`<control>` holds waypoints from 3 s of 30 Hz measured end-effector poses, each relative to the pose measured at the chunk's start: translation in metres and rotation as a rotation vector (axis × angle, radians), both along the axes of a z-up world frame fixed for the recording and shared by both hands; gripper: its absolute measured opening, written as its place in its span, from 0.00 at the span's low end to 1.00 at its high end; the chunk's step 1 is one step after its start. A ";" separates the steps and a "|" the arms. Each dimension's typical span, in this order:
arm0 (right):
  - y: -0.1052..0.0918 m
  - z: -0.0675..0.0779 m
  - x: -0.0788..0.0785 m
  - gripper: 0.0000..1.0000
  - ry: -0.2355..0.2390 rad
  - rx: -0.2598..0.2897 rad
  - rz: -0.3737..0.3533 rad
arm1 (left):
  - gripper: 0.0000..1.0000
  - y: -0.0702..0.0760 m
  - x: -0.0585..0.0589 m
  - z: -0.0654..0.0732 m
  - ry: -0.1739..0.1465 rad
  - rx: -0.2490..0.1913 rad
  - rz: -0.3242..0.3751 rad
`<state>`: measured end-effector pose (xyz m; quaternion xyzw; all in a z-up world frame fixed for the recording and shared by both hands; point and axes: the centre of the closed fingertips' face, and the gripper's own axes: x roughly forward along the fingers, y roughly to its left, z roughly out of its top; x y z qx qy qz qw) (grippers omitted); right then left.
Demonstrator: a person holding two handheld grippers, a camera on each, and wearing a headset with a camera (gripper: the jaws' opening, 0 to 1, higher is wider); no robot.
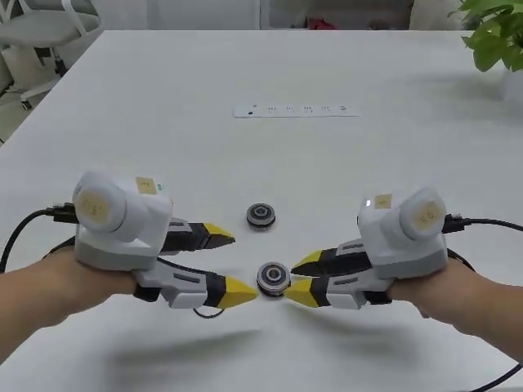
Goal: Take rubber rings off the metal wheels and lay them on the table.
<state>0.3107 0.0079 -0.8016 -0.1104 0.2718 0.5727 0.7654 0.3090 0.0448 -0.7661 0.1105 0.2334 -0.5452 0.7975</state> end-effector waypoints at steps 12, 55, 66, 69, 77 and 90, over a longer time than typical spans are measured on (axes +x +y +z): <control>-0.001 -0.003 -0.001 0.13 0.006 -0.005 -0.002 | 0.43 -0.011 0.000 -0.010 0.013 0.015 -0.025; 0.001 -0.005 0.001 0.10 0.044 0.019 -0.032 | 0.14 -0.033 0.006 -0.025 -0.039 0.097 -0.065; -0.003 -0.006 0.000 0.02 0.079 0.025 -0.054 | 0.13 -0.033 0.006 -0.025 -0.065 0.101 -0.057; -0.003 -0.006 0.000 0.00 0.091 0.024 -0.062 | 0.13 -0.033 0.006 -0.025 -0.070 0.105 -0.056; -0.005 -0.006 0.002 0.00 0.135 0.048 -0.111 | 0.12 -0.032 0.006 -0.025 -0.080 0.114 -0.056; -0.009 0.001 0.007 0.00 0.195 0.120 -0.190 | 0.12 -0.032 0.005 -0.025 -0.098 0.135 -0.053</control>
